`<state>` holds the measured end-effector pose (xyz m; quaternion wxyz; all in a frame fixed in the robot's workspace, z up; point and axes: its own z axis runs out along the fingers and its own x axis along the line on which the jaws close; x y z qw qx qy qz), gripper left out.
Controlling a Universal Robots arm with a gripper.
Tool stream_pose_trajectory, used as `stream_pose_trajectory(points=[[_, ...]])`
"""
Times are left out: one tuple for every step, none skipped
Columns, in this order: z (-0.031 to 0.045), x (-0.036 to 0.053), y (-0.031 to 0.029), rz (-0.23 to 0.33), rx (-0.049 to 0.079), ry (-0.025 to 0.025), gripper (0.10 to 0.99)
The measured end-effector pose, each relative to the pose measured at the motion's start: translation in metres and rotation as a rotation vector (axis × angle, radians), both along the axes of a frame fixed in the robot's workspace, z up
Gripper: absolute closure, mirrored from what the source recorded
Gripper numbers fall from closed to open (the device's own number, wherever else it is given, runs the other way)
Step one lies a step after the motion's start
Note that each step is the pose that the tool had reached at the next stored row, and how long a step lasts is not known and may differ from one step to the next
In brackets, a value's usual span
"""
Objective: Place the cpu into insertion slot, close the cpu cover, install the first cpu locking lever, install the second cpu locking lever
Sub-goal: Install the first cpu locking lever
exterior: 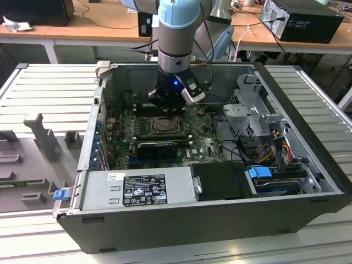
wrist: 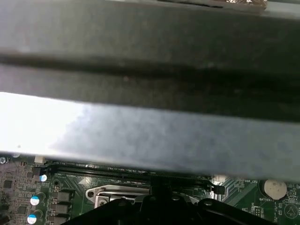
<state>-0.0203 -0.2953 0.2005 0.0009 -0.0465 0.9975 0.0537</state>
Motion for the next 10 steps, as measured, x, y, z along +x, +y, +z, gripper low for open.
stream_pose_trajectory(points=[[0.0, 0.0, 0.0, 0.0, 0.0, -0.0001, 0.98], [0.0, 0.0001, -0.0001, 0.0, 0.003, 0.0, 0.98], [0.0, 0.0004, -0.0001, 0.0, 0.006, 0.0, 0.98], [-0.0002, 0.0008, 0.0001, 0.0, 0.012, -0.0003, 0.98], [-0.0002, 0.001, 0.0001, 0.0, 0.014, -0.0004, 0.98], [-0.0003, 0.001, 0.0001, 0.0, 0.016, -0.0006, 0.98], [-0.0003, 0.001, 0.0002, 0.0, 0.017, -0.0006, 0.98], [0.0, 0.001, 0.0001, 0.0, 0.017, -0.0005, 0.98], [0.0005, 0.001, 0.0001, 0.0, 0.018, -0.0003, 0.98], [0.001, 0.0011, 0.0001, 0.0, 0.018, -0.0004, 0.98]])
